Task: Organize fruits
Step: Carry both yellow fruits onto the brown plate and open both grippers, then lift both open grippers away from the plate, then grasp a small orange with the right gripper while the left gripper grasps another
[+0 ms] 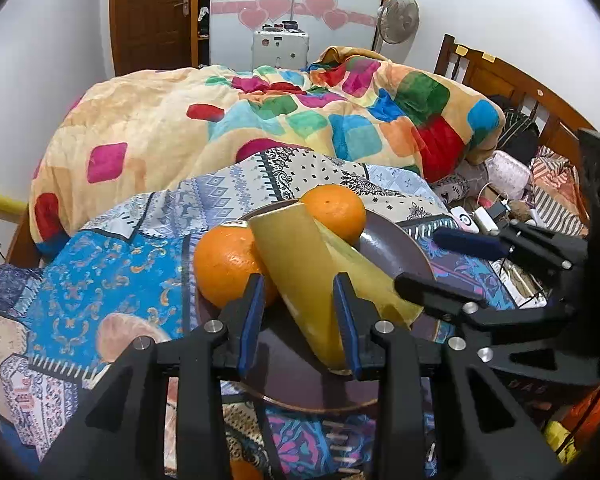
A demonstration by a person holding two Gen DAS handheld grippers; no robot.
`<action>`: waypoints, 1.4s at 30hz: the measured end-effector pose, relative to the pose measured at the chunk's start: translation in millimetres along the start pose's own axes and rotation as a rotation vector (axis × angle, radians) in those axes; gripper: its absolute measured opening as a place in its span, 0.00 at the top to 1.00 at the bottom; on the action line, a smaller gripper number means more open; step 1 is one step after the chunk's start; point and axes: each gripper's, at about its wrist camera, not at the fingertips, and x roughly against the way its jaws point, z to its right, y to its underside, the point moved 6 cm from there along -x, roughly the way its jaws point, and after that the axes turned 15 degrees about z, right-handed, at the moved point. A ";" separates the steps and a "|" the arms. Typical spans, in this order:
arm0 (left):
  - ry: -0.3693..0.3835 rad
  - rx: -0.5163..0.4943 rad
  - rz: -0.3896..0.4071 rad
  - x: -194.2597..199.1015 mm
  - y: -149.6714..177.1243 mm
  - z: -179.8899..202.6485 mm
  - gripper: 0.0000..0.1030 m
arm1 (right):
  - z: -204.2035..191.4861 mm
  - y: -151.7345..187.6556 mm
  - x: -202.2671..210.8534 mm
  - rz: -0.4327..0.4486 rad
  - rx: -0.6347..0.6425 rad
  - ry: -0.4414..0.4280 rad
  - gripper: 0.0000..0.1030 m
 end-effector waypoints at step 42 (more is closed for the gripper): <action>-0.101 0.010 -0.002 92.9 102.5 -36.9 0.30 | -5.2 73.6 83.6 0.052 -0.087 0.147 0.03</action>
